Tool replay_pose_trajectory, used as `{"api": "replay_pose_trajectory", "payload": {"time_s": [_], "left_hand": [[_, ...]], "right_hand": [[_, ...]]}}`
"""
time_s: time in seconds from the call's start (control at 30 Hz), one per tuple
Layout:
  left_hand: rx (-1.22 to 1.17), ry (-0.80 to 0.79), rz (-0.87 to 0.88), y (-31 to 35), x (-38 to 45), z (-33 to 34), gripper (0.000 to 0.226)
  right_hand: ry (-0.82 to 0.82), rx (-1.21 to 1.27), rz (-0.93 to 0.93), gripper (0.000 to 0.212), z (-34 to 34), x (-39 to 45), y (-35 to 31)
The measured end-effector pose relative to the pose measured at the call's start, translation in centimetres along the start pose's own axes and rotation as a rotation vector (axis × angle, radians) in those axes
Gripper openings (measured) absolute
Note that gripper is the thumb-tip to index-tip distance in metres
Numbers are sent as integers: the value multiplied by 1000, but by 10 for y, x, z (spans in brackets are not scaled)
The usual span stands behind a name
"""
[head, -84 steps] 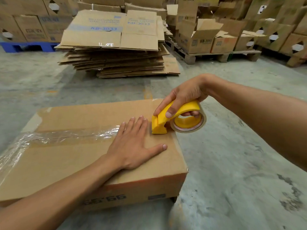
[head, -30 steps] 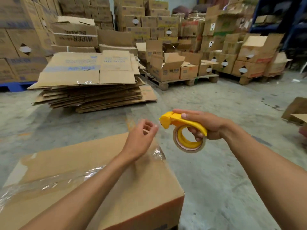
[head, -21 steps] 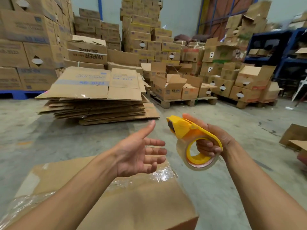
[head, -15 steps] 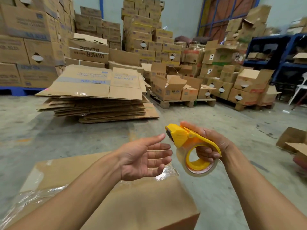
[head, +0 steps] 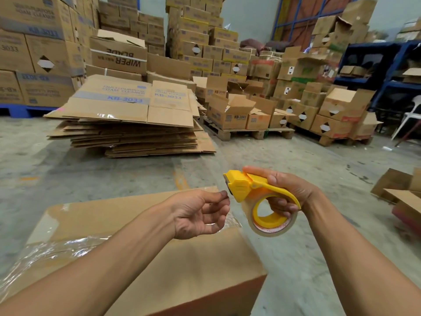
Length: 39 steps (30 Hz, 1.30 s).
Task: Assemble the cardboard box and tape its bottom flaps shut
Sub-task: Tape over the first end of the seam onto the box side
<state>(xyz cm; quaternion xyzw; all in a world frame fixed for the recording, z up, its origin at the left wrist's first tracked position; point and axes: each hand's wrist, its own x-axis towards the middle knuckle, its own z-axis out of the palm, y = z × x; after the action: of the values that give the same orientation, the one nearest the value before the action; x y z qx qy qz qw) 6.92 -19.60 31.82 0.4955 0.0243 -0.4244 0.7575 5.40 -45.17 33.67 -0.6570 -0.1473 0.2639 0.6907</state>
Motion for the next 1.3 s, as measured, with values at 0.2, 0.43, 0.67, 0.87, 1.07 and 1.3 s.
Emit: {"api": "replay_pose_trajectory", "payload": {"time_s": [0.2,0.43,0.67,0.87,1.07,1.3], "left_hand": [[209,101,1,7,9,-37,10],[697,266,38,34,35,-84,7],[1157,359,331,81,139,-51,9],[1320,298,278,88,201,-49,13],[1335,261,188,94,222,-57,7],[1310,245,157,96,231,-68,9]], "right_hand": [[87,-81,153,67,0,-23,6],[212,-119,280,67,-2,-57,16],[527,-90,211,44,27,-26,15],[706,22,79,44,54,10,23],[757,90,92,47,59,37,28],[750,113,116,48,60,45,32]]}}
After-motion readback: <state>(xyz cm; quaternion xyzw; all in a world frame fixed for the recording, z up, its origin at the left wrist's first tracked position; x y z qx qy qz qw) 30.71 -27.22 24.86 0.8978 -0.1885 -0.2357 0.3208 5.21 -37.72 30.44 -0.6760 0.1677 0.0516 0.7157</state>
